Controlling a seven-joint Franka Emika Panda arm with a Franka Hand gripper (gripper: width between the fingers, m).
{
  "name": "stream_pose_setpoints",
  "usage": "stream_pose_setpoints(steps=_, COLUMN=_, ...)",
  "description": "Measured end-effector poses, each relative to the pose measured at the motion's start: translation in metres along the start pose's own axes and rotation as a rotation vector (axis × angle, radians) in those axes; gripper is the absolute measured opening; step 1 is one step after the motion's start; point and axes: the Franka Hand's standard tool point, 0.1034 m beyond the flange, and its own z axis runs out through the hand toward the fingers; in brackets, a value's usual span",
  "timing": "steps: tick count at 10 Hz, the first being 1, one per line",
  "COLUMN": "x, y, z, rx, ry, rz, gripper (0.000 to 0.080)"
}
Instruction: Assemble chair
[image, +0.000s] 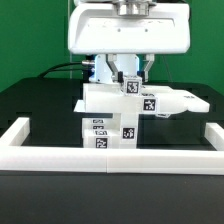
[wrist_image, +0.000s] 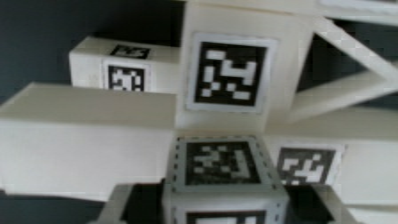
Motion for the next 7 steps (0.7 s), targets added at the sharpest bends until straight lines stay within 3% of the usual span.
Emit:
stream_pose_setpoints(steps=6, x=0.0037, y=0.0024, z=-0.0013, rx=0.002, ry=0.017, rz=0.424, gripper=0.0285)
stream_pose_setpoints(steps=7, x=0.0038, y=0.0022, z=-0.0012, rx=0.002, ry=0.017, rz=0.453, gripper=0.0339)
